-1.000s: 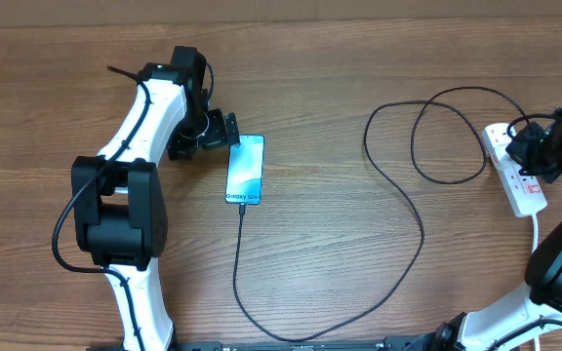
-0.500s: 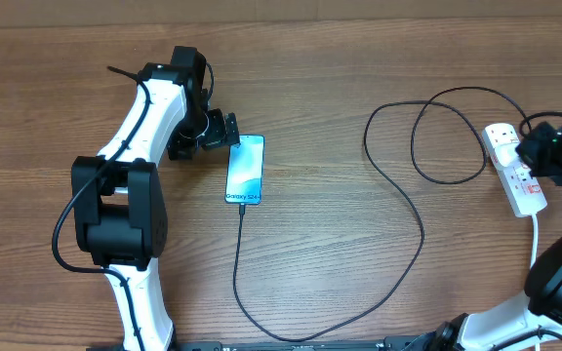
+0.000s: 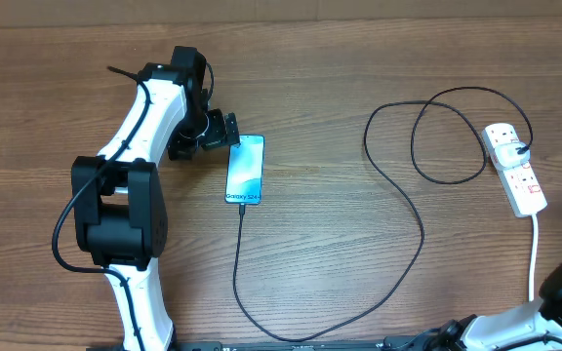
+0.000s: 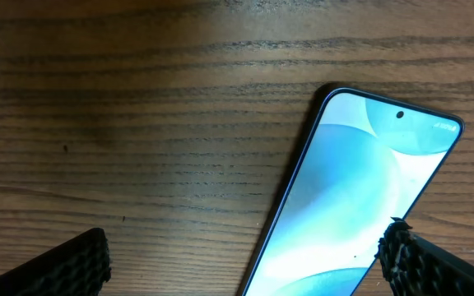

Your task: Plug charger to phone and switch on socket

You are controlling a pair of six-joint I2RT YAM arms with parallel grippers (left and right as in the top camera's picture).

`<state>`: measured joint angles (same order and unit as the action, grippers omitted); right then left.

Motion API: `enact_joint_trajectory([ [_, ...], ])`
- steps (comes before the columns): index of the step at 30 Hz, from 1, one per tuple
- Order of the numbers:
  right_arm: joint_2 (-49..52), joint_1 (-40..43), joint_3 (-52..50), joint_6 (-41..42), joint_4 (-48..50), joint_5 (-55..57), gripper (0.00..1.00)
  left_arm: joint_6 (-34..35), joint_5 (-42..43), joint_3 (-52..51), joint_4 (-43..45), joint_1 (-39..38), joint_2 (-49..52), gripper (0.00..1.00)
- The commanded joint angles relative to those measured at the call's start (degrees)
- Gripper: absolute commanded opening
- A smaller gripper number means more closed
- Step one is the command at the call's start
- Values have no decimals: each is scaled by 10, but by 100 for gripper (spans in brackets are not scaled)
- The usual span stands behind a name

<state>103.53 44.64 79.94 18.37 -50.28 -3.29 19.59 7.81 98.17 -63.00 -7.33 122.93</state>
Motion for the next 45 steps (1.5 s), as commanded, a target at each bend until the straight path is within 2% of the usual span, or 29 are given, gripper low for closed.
enact_joint_trajectory([
  [1, -8, 10, 12, 27, 14, 13, 13, 8, -8, 10, 1, 6, -11, 100],
  [7, -6, 10, -10, 31, 58, 7, 17, 8, -8, 10, 1, 6, -11, 100],
  [12, -7, 10, -11, 24, 52, -63, 17, 8, -8, 10, 1, 6, -11, 100],
  [17, -7, 9, -11, -13, 34, -91, 28, 8, -8, 10, 1, 6, -11, 100],
  [20, -7, 4, -11, -37, 33, -103, 47, 8, -8, 10, 1, 6, -11, 100],
  [22, -7, -2, -11, -37, 38, -96, 52, 8, -8, 10, 1, 6, -11, 100],
  [25, -6, -12, -11, -36, 40, -45, 66, 8, -8, 10, 1, 6, -11, 100],
  [28, -6, -24, -13, -37, 47, -21, 74, 8, -8, 10, 1, 6, -11, 100],
  [33, -6, -30, -37, -56, 84, -6, 79, 8, -8, 10, 1, 6, -11, 100],
  [36, -5, -30, -53, -65, 110, -6, 91, 8, -8, 10, 1, 6, -11, 100],
  [45, -5, -30, -97, -65, 182, -7, 92, 8, -8, 10, 1, 6, -11, 100],
])
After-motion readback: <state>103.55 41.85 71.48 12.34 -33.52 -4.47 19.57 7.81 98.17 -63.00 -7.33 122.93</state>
